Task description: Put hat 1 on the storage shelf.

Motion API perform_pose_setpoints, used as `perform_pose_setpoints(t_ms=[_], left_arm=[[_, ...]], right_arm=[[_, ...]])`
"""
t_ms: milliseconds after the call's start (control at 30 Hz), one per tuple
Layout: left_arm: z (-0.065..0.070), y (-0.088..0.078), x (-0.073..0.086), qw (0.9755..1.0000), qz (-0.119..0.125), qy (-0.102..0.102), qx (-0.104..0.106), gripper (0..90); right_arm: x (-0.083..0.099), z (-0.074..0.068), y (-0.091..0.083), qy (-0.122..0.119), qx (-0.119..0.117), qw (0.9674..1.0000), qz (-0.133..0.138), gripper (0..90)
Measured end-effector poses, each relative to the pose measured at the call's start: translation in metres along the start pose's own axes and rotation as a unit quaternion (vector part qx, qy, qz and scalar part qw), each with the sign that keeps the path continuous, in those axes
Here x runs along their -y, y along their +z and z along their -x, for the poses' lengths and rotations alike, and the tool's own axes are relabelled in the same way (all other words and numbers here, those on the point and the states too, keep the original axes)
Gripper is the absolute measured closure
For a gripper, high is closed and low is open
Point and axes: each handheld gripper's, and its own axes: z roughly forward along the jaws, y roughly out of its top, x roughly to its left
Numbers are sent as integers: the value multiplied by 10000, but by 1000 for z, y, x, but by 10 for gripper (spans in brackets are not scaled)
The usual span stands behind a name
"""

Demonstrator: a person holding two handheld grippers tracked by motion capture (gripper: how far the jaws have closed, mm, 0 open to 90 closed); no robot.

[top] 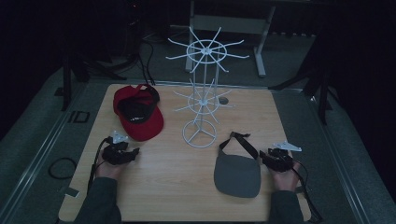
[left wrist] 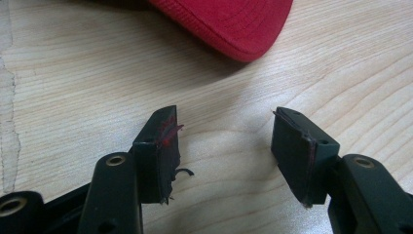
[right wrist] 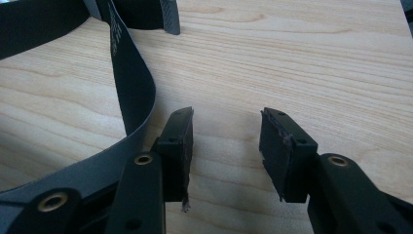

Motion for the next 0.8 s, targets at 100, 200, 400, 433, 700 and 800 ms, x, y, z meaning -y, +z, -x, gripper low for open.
perform_pose_setpoints(t_ms=[100, 200, 400, 433, 700, 800], left_arm=[[0, 0, 0, 10000, -2, -6, -2, 442], [-1, 0, 0, 10000, -22, -21, 11, 450], [-9, -5, -3, 9991, -141, -312, 270, 491], [-10, -7, -3, 9989, -103, -350, 295, 491], [-18, -23, -13, 9977, 109, -482, 469, 483], [-21, -23, -15, 9969, 130, -577, 528, 448]], right_arm=[[0, 0, 0, -11, -8, 10000, 4, 559], [0, 0, 0, -15, -21, 10000, 8, 560], [0, 1, 0, -19, -29, 10000, 20, 560], [1, 1, 0, -15, -25, 10000, 27, 560], [1, 0, 0, -14, -26, 10000, 36, 554], [1, 0, 0, -42, -48, 10000, 38, 527]])
